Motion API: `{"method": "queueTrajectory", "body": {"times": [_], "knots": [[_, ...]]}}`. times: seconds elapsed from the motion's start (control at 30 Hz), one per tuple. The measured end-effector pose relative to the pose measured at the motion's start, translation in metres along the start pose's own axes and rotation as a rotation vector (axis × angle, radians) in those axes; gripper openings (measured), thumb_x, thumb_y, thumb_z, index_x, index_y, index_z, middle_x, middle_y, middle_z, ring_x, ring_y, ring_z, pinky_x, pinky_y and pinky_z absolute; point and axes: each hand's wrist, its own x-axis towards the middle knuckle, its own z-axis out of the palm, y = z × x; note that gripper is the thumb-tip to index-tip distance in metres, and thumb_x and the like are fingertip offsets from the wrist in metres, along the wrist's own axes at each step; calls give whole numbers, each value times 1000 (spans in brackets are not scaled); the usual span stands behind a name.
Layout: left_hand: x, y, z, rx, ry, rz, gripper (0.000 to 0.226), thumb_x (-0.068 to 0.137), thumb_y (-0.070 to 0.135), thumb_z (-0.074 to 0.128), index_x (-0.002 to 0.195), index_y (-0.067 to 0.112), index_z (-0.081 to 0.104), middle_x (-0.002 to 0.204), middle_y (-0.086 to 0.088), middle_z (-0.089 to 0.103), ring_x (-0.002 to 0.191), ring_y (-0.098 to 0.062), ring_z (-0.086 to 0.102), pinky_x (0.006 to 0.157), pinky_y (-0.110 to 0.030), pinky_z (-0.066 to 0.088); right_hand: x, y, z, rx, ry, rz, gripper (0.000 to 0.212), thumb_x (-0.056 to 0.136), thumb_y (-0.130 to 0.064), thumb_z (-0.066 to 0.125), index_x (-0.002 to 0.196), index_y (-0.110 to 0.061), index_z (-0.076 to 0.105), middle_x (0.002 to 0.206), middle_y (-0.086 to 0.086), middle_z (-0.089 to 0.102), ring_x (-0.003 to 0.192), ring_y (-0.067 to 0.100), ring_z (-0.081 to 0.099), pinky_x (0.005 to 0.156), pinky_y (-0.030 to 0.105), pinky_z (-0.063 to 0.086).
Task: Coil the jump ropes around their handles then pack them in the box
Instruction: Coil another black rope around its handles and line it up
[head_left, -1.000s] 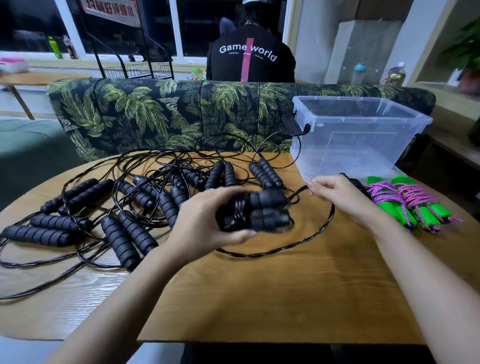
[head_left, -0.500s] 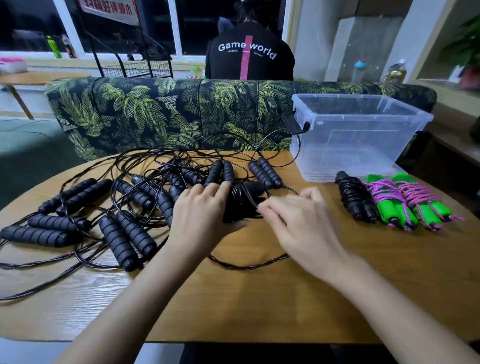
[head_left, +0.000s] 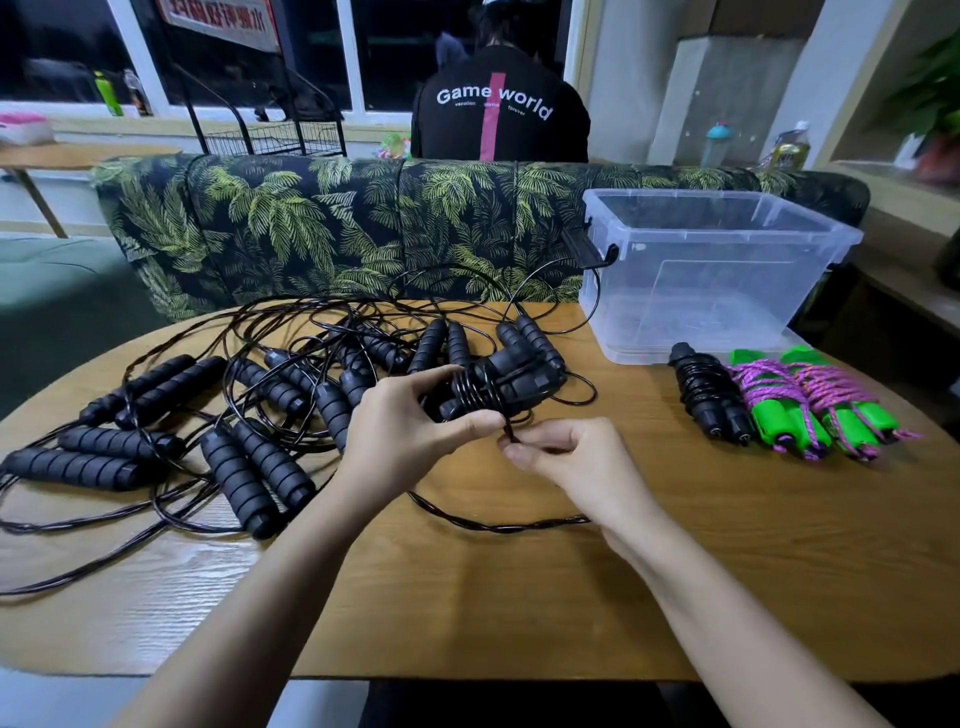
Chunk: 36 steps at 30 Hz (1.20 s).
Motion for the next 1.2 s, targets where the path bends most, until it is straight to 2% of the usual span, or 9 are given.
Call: {"method": "queueTrajectory", "body": {"times": [0.13,0.27,0.37,0.53,0.67,0.8,0.87,1.0,1.2], "knots": [[-1,-1,-9,-64,-134,16,106,46,81,73,131,20,62,80,0,77,68,-8,72,72,-33,60,14,6,-5,-26,50,33,23,63,-30,88,83,-20,80,85,-8,76,88,3,68,86,24,48],[-3,3,-17,-91,-247,9,88,54,62,76,129,18,63,83,-3,77,67,-8,72,69,-33,61,18,11,-11,-340,237,-155,84,38,-69,78,102,-19,61,107,-8,61,97,11,52,78,29,41],[-5,9,-17,-98,-370,0,56,64,52,79,113,30,65,64,2,70,41,2,53,41,-16,42,17,3,-22,-575,292,-478,109,39,-79,66,130,-23,45,137,-5,44,128,10,34,105,35,29],[-2,13,-9,-50,-502,50,50,66,71,71,99,34,69,56,7,66,43,-2,54,44,-19,42,20,2,-50,-946,-72,-976,84,75,-56,66,149,-27,37,148,-10,45,136,11,45,117,66,6],[6,14,0,-58,-332,84,61,72,74,61,112,30,72,86,6,76,78,-8,70,71,-26,58,17,8,-51,-747,-25,-849,65,79,-52,66,139,-35,50,133,-16,58,124,0,54,122,56,5],[8,10,15,-524,95,-154,44,98,54,42,104,20,70,100,1,74,96,-14,69,82,-26,51,12,7,-51,-243,107,-358,56,68,-56,70,121,-59,53,126,-22,63,134,-4,34,121,43,20],[-5,11,34,-560,-73,-232,50,90,61,36,103,23,66,103,4,73,98,-9,67,90,-25,48,12,9,-52,23,164,-309,50,73,-42,71,122,-44,60,109,-24,71,114,-5,57,104,28,41],[-38,31,78,-576,-417,-159,36,96,42,48,129,27,50,121,10,64,102,15,54,81,0,38,15,12,-45,279,175,-208,51,79,-30,71,127,-15,63,112,-10,73,107,3,65,86,15,48],[-24,29,90,-388,-242,23,20,95,25,64,115,27,66,99,7,72,90,0,63,87,-21,50,20,21,-50,368,250,-102,34,81,-30,69,113,-16,69,105,-7,75,98,0,66,80,11,48]]}}
